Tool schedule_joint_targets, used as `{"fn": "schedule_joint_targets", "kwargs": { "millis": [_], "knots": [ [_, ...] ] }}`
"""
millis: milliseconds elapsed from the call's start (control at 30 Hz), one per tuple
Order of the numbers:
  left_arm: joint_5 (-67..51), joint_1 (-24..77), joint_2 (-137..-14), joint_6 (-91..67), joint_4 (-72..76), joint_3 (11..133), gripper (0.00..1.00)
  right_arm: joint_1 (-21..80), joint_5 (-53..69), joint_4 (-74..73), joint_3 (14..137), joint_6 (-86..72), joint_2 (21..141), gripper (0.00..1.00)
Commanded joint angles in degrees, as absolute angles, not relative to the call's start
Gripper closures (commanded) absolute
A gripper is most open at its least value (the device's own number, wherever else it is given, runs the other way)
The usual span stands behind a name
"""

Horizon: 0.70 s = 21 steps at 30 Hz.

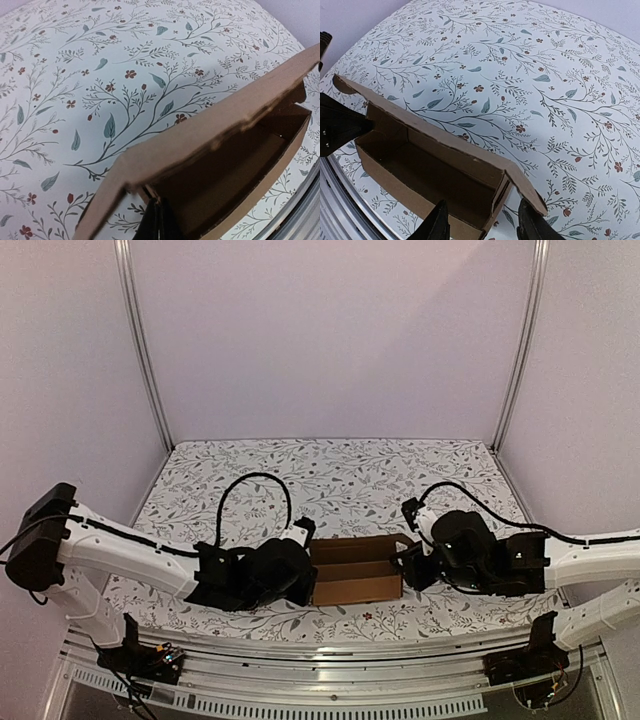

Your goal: Fold the paper box

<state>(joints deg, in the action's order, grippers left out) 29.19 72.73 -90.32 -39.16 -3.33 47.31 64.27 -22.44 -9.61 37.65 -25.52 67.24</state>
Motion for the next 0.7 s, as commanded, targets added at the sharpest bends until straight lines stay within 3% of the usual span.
{"fn": "schedule_joint_targets", "kwargs": {
  "millis": [0, 300, 667],
  "knots": [
    [30.8, 74.37, -92.3, -40.23, -7.71, 47.17, 1.0, 64.87, -17.89, -14.46, 35.38, -25.08, 60.36, 0.54],
    [37.45, 77.35, -92.37, -40.44, -7.58, 46.59, 1.0, 64.82, -13.48, -17.5, 39.06, -19.45, 48.85, 0.49],
    [47.1, 80.53, -94.15, -34.37, -1.37, 46.63, 1.0, 64.81, -20.62, -20.76, 52.12, -15.51, 62.41, 0.56]
  ]
}}
